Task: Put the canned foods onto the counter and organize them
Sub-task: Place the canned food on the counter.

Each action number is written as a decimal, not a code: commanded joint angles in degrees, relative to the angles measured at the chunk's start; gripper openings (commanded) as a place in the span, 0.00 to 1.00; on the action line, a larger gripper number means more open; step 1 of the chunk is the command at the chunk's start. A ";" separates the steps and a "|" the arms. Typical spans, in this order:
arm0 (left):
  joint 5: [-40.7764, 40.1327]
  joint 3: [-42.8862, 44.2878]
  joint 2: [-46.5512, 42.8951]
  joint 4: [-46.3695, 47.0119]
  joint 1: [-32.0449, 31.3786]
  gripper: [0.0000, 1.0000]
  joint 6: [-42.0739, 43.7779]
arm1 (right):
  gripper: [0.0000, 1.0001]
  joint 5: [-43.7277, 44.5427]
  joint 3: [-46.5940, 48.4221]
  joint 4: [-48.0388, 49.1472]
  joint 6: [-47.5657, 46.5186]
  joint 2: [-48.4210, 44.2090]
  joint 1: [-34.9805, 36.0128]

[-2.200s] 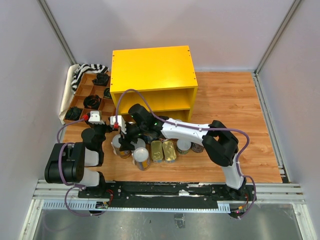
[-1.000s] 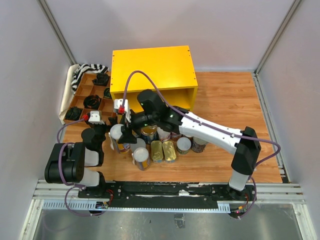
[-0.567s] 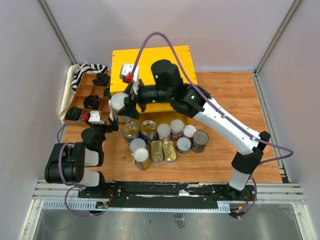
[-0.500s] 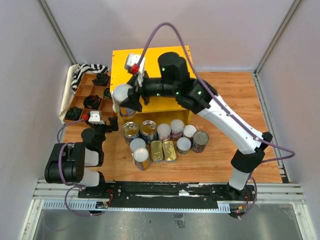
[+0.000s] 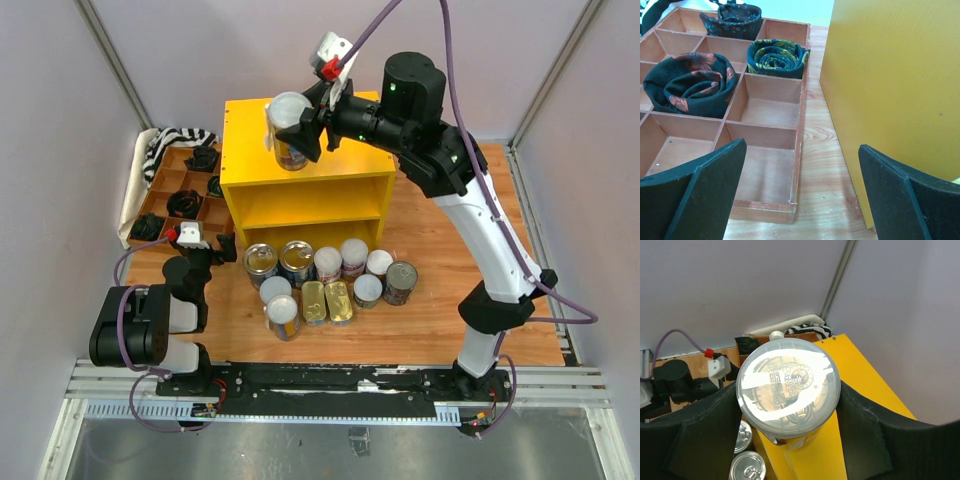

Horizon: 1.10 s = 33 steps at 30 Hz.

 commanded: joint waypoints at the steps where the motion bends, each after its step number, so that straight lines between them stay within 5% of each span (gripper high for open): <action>1: 0.26 0.63 0.35 0.72 -0.23 1.00 0.97 | 0.01 1.62 2.09 8.60 -0.14 1.41 -5.29; 9: 0.21 0.63 0.38 0.72 -0.23 1.00 1.00 | 0.01 3.31 1.81 11.27 -1.84 7.28 -11.98; 23: 0.27 0.63 0.36 0.72 -0.23 1.00 1.01 | 0.05 -10.48 -5.61 18.90 11.37 7.22 -19.02; 27: 0.27 0.63 0.35 0.72 -0.23 1.00 1.03 | 0.22 -15.40 -6.97 21.51 14.99 6.43 -19.84; 30: 0.29 0.63 0.37 0.72 -0.23 1.00 1.02 | 0.64 -19.36 -7.59 23.59 18.10 6.42 -20.89; 33: 0.27 0.63 0.36 0.72 -0.23 1.00 0.95 | 0.90 -20.53 -8.18 24.89 20.13 6.39 -22.20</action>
